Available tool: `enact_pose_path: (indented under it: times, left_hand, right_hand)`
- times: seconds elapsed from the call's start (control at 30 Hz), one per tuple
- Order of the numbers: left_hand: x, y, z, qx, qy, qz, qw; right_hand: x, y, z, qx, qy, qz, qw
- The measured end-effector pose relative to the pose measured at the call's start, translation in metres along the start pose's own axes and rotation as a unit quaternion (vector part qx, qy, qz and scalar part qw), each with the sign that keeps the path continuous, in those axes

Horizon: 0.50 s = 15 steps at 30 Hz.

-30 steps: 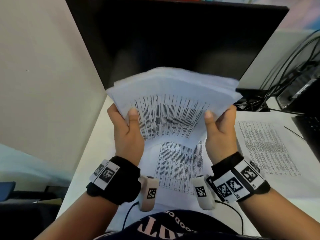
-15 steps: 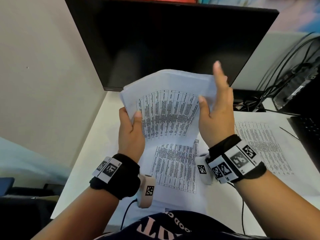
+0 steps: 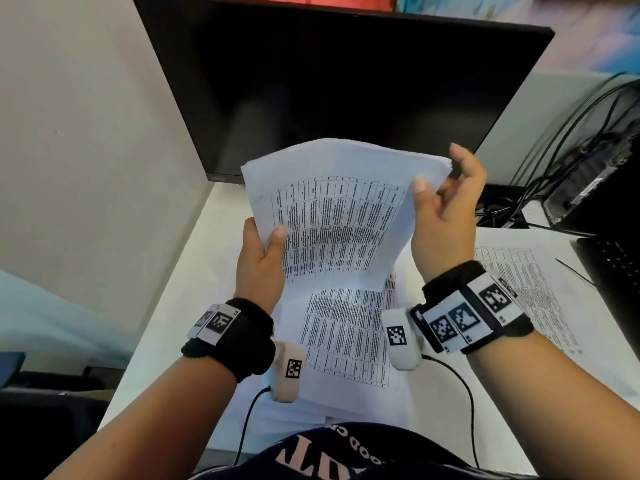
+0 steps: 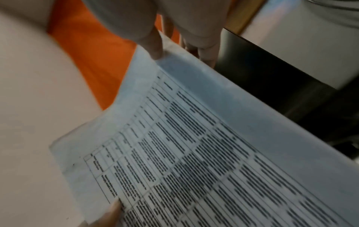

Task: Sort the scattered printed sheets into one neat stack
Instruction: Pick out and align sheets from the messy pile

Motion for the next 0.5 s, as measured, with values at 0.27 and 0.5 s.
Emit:
enact_pose_path:
  times: [0.27,0.5]
  left_hand:
    - [0.006,-0.006,0.000,0.003,0.014,-0.005,1.000]
    - [0.010,0.001,0.011,0.071,-0.046,0.004,0.996]
  right_hand:
    - [-0.004,0.048,0.010,-0.014,-0.103,0.174,0.979]
    - [-0.001,0.040,-0.017,-0.023,-0.067,0.142,0.987]
Point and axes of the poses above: each hand's wrist, its own x-axis towards the middle knuckle, its own z-axis out of the palm, y = z × x, the point moved 3 cm from there along x, towards the middle knuckle, and after that the axes turned 14 degrees about z, right-handed, at the moved point
